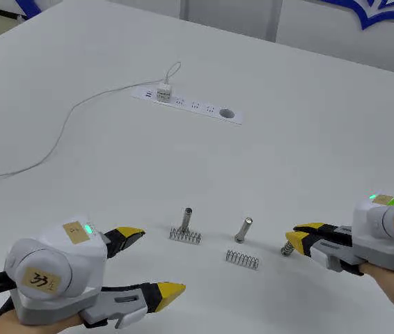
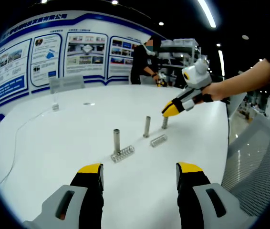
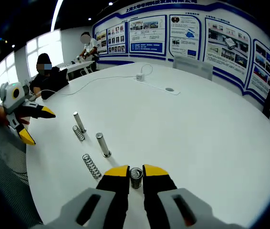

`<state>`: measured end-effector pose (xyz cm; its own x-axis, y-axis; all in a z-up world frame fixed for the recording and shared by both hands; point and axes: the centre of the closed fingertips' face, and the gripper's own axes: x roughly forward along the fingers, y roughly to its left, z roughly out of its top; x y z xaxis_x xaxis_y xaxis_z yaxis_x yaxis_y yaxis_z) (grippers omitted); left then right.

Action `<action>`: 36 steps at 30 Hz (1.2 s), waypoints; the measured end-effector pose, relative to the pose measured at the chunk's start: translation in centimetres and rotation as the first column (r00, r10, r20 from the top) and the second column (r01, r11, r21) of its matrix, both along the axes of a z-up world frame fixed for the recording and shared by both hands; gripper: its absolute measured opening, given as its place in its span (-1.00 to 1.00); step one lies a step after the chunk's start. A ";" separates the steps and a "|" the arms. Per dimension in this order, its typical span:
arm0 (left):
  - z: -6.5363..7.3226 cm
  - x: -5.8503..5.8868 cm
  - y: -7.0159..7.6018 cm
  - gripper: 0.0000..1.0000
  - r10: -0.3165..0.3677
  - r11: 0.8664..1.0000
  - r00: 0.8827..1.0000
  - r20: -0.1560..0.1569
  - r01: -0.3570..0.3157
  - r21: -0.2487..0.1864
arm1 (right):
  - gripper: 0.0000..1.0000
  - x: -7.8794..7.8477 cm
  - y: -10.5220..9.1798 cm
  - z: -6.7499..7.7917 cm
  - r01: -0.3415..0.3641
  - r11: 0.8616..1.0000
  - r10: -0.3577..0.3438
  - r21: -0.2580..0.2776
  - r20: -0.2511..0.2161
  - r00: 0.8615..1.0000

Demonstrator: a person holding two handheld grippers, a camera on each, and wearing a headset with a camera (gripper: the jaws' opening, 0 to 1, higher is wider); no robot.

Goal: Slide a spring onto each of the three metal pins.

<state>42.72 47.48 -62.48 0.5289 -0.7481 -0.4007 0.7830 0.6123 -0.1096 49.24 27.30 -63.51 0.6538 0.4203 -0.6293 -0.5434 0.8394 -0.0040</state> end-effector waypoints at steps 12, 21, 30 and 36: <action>0.0 0.0 -0.2 0.27 -0.009 1.000 1.000 0.001 0.009 -0.002 | -0.77 -0.3 -0.1 -0.1 -0.007 1.000 0.008 0.007 -0.024 1.000; 0.0 -0.1 -0.2 0.26 -0.013 1.000 1.000 0.002 0.013 -0.002 | -0.71 -0.3 0.0 0.5 -0.009 1.000 0.009 -0.007 -0.016 1.000; 0.0 -0.1 -0.3 0.26 -0.021 1.000 1.000 0.005 0.021 0.005 | -0.71 -0.6 1.8 2.6 -0.067 0.998 0.068 -0.017 0.030 0.997; 0.0 -0.2 -0.3 0.26 -0.026 1.000 1.000 0.010 0.026 0.011 | -0.70 -1.0 3.3 3.1 -0.110 0.994 0.110 -0.010 0.043 0.993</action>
